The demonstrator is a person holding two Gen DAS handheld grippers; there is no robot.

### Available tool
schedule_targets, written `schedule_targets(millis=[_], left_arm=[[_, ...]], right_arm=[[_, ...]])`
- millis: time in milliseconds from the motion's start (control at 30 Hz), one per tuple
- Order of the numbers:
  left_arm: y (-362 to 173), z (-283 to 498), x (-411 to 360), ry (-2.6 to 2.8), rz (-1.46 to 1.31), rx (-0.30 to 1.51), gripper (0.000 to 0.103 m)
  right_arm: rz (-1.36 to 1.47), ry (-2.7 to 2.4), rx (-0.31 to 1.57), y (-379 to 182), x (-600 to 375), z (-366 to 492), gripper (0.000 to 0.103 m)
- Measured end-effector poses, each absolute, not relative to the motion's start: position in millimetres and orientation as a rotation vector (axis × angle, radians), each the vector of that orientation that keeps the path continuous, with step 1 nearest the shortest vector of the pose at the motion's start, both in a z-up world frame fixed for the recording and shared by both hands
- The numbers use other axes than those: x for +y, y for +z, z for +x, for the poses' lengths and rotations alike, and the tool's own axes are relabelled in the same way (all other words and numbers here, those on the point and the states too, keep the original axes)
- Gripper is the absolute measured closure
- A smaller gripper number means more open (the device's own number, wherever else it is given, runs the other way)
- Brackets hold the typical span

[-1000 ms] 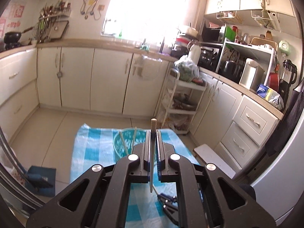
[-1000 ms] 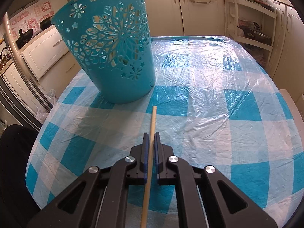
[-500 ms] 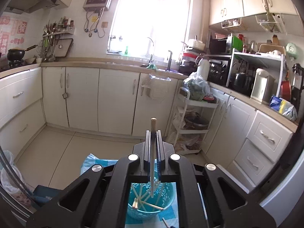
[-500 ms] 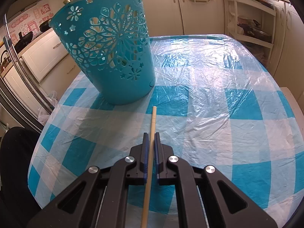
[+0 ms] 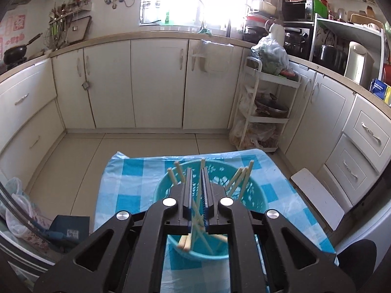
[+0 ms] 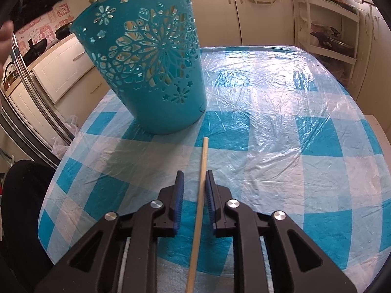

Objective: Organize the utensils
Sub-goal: 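Drop the left tool's chopstick into the teal basket while the right tool holds its own, then lift the chopstick with the right tool and drop it into the teal basket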

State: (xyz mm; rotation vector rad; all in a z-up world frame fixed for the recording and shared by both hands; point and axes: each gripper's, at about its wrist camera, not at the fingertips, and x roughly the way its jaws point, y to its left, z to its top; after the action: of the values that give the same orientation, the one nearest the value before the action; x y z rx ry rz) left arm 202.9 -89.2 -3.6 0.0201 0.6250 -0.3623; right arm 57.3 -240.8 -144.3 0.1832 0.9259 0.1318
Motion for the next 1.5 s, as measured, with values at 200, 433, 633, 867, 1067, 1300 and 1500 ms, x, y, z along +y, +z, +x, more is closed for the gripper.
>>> schedule_targets(millis=[200,433,633,867,1067,1300,1500], left_arm=[[-13.2,180.3,-65.5,-0.304,0.036,0.610,0.060],[-23.2,153.2,-38.9,-0.242,0.064,0.614,0.045],[-28.7,134.3,-30.3,-0.213,0.105,0.603,0.036],[-25.2,122.6,-30.7,-0.208,0.142,0.579,0.028],[-34.8,124.3,-28.3,-0.202,0.130,0.604,0.028],[-69.4,129.4,-11.3,-0.133,0.105,0.633,0.026],[-90.1,142.4,5.1,-0.073,0.054,0.685,0.026]], right_arm=[[0.168,0.124,0.927,-143.8,-239.3,57.3,0.085],[0.114,0.099,0.933,-143.4,-232.4,55.4,0.087],[0.025,0.065,0.926,-144.1,-222.4,54.1,0.096],[0.056,0.075,0.968,-142.1,-230.0,53.3,0.097],[0.007,0.080,0.959,-142.5,-225.6,49.8,0.098],[0.276,0.175,0.874,-110.9,-253.0,36.1,0.098],[0.387,0.255,0.734,-59.9,-263.2,23.7,0.098]])
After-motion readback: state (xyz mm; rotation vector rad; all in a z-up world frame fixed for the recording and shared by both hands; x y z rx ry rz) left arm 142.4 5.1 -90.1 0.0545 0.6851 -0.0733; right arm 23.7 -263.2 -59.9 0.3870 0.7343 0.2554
